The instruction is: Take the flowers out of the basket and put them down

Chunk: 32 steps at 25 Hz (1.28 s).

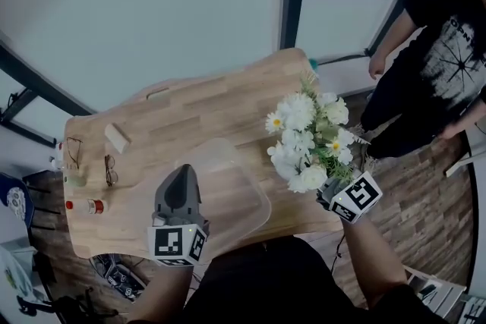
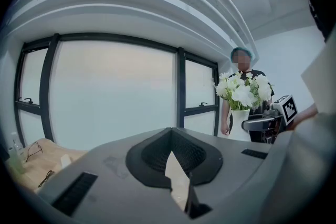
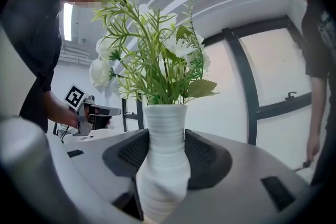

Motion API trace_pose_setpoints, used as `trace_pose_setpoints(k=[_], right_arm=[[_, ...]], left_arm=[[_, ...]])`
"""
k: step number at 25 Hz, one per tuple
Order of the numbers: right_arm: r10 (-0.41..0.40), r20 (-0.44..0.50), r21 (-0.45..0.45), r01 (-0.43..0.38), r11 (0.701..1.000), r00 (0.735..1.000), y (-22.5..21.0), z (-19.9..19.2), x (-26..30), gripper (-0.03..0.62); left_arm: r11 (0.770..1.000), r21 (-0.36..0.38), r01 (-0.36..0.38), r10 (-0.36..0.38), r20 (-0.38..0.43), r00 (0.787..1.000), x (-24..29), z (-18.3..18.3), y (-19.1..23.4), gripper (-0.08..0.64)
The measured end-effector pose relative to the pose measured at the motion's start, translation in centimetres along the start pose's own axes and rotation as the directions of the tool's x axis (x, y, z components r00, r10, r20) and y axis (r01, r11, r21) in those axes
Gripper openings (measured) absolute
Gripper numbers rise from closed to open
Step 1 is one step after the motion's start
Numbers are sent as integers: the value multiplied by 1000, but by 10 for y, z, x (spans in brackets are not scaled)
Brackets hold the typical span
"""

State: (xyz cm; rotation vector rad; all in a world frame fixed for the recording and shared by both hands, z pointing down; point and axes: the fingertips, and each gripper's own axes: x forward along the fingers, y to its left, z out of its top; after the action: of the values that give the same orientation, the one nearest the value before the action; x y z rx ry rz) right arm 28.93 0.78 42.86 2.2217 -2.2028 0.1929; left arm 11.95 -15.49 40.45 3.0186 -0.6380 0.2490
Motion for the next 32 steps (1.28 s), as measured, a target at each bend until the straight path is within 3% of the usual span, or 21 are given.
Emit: trace_pose_setpoints(k=[32], right_arm=[[39,-80,0,-39,999,996,-25,-100,16,232]], left_arm=[[991,26,-132,133,-79,988,-22,-23,-12,5]])
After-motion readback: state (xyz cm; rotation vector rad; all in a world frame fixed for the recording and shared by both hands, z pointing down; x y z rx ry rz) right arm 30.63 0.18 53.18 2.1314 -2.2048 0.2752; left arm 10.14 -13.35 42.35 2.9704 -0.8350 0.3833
